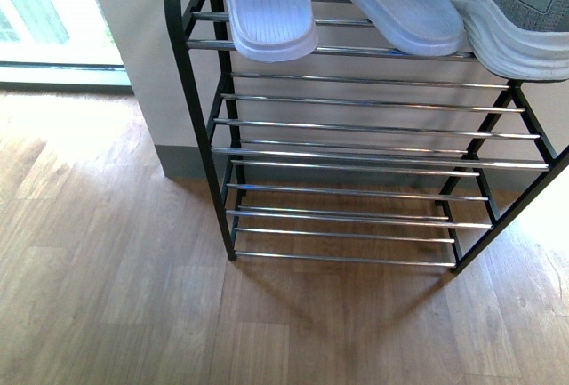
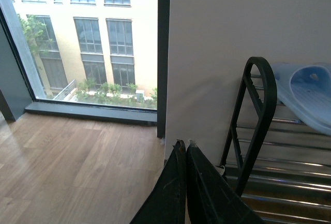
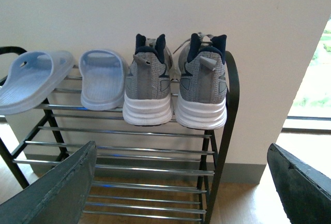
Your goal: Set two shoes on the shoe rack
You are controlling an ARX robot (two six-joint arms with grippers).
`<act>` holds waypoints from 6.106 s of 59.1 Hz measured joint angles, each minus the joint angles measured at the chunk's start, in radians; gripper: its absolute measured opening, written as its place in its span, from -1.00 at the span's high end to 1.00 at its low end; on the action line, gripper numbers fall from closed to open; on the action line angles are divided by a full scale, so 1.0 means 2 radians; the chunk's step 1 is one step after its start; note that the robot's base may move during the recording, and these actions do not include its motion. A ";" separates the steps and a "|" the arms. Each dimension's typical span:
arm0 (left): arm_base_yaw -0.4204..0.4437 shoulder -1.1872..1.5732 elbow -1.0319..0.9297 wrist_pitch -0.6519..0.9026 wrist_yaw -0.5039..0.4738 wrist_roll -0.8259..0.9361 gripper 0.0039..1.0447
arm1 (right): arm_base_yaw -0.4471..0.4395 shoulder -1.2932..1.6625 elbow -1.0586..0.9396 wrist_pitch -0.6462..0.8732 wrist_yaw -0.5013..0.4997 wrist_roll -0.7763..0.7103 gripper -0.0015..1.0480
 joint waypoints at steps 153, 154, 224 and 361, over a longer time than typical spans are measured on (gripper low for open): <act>0.001 -0.165 0.000 -0.174 -0.001 0.001 -0.83 | 0.000 0.000 0.000 -0.001 0.000 0.000 -0.82; 0.001 -0.165 0.000 -0.174 0.000 0.001 -0.83 | 0.000 0.000 0.000 -0.001 0.001 0.000 -0.82; 0.001 -0.165 0.000 -0.174 -0.001 0.001 -0.83 | 0.000 0.000 0.000 -0.001 -0.002 0.000 -0.82; 0.001 -0.165 0.000 -0.174 0.000 0.002 -0.83 | 0.000 0.000 0.000 -0.002 0.000 0.000 -0.82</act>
